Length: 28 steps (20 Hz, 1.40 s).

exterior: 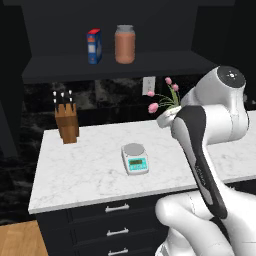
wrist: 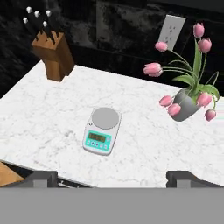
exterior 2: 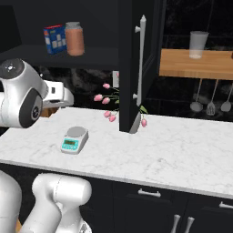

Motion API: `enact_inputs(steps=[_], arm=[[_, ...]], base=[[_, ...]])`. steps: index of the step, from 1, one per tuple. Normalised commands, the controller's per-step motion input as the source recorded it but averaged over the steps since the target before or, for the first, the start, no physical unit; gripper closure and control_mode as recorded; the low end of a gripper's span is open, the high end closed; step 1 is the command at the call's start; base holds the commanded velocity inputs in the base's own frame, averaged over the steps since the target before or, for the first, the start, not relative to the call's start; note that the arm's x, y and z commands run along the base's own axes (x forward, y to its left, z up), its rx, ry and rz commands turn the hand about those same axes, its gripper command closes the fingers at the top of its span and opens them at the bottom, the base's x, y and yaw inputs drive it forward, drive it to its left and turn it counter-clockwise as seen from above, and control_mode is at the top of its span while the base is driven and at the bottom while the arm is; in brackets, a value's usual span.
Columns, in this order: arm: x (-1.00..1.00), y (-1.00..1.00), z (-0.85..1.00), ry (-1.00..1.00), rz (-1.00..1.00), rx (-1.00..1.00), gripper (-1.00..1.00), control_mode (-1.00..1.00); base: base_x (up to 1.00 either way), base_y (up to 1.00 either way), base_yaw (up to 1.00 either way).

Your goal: Pick the honey bottle and place it on the digital scale for weighing, and close the cabinet.

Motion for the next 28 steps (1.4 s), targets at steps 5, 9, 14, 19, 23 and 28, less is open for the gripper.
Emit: enact_inputs(steps=[5,9,14,19,23,28], arm=[[-0.01,0.0,0.58,-0.2,0.06,0.07,-1.0,-1.0],[0.0,0.04,0.66,-0.24,0.06,0.06,-1.0,-1.0],[0.0,0.08,0.64,-0.21,0.04,0.04,-1.0,-1.0],[0.0,0.04,0.28,-0.16,0.09,0.17,-1.0,-1.0],[0.18,0.0,0.09,-0.2,0.05,0.15,-1.0,-1.0],[0.19,0.08,0.28,-0.05,0.07,0.17,-1.0,-1.0]], base=[[0.0,0.0,0.0],[0.0,0.0,0.0],[0.0,0.0,0.0],[0.0,0.0,0.0],[0.0,0.0,0.0],[0.0,0.0,0.0]])
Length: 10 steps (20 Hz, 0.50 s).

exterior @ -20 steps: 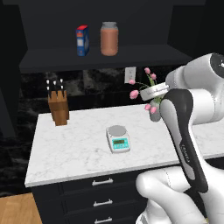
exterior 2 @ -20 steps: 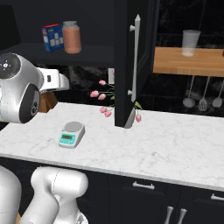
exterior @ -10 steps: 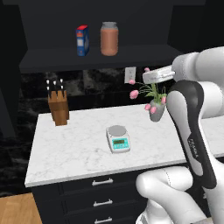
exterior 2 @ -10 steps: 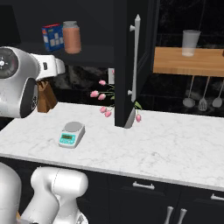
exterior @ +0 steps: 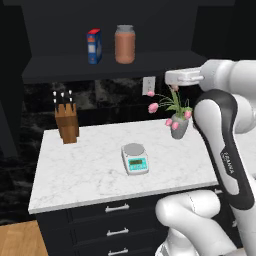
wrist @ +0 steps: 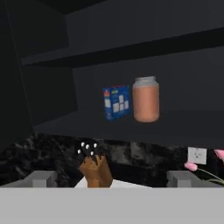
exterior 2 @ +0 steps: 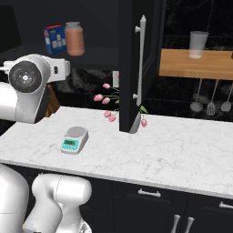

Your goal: Pick the honey bottle and place it on the digital scale for weighing, and close the cabinet.

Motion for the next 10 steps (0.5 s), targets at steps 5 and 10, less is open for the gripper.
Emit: enact_inputs(steps=[5,10], arm=[[0.18,0.06,0.25,-0.11,0.01,0.04,-1.0,-1.0],[0.08,0.44,0.45,0.03,0.0,-0.15,-1.0,-1.0]], base=[[0.0,0.0,0.0],[0.0,0.0,0.0]])
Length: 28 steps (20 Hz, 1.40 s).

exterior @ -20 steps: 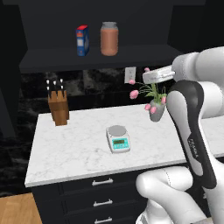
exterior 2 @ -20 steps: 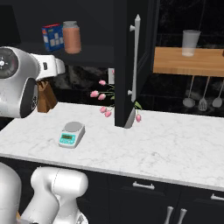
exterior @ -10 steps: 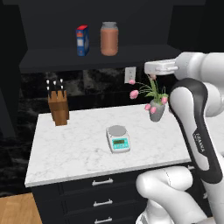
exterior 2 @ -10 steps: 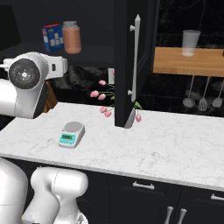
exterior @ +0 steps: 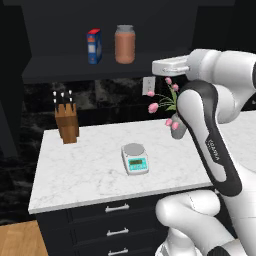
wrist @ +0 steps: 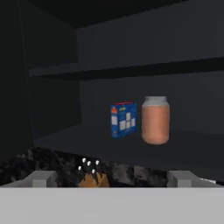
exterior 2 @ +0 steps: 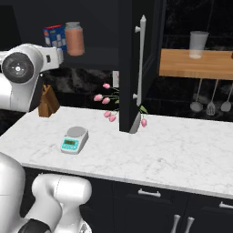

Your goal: Pick the honey bottle and place it on the digital scale for weighing, and close the cabinet.

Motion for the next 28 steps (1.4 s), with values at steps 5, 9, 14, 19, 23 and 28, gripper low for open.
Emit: enact_inputs(steps=[5,9,14,19,23,28], arm=[[0.22,0.15,0.32,0.11,0.0,-0.14,-1.0,-1.0],[0.25,0.0,0.01,0.0,0.0,-0.04,-1.0,-1.0],[0.18,-0.08,0.0,-0.08,0.0,-0.01,-1.0,-1.0],[0.13,-0.11,0.0,-0.24,0.0,0.0,-1.0,-1.0],[0.43,-0.1,0.0,-0.02,0.0,0.0,-1.0,-1.0],[0.49,-0.12,0.0,0.06,0.0,0.0,-1.0,-1.0]], base=[[0.0,0.0,0.0],[0.0,0.0,0.0],[0.0,0.0,0.0],[0.0,0.0,0.0],[0.0,0.0,0.0],[0.0,0.0,0.0]])
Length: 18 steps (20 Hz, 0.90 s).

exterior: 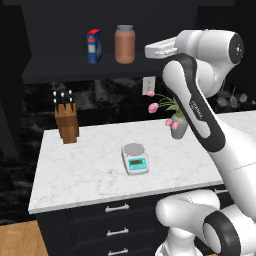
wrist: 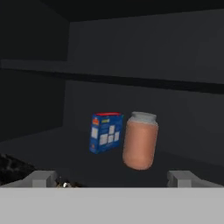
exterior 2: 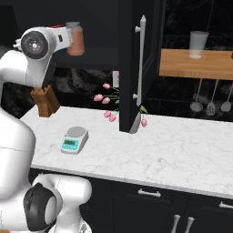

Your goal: Pick the honey bottle and place it on the digital scale for weighing, and close the cabinet.

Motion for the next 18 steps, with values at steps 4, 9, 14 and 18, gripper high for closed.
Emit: enact_inputs(steps=[4,9,14,18], arm=[[0.57,-0.11,0.0,0.0,0.0,0.0,-1.0,-1.0],[0.56,0.0,0.09,0.0,0.0,0.0,-1.0,-1.0],[0.5,-0.01,0.19,0.01,0.0,0.05,-1.0,-1.0],[0.47,0.0,0.11,0.07,0.0,0.18,-1.0,-1.0]], base=[[0.0,0.0,0.0],[0.0,0.0,0.0],[0.0,0.0,0.0],[0.0,0.0,0.0]])
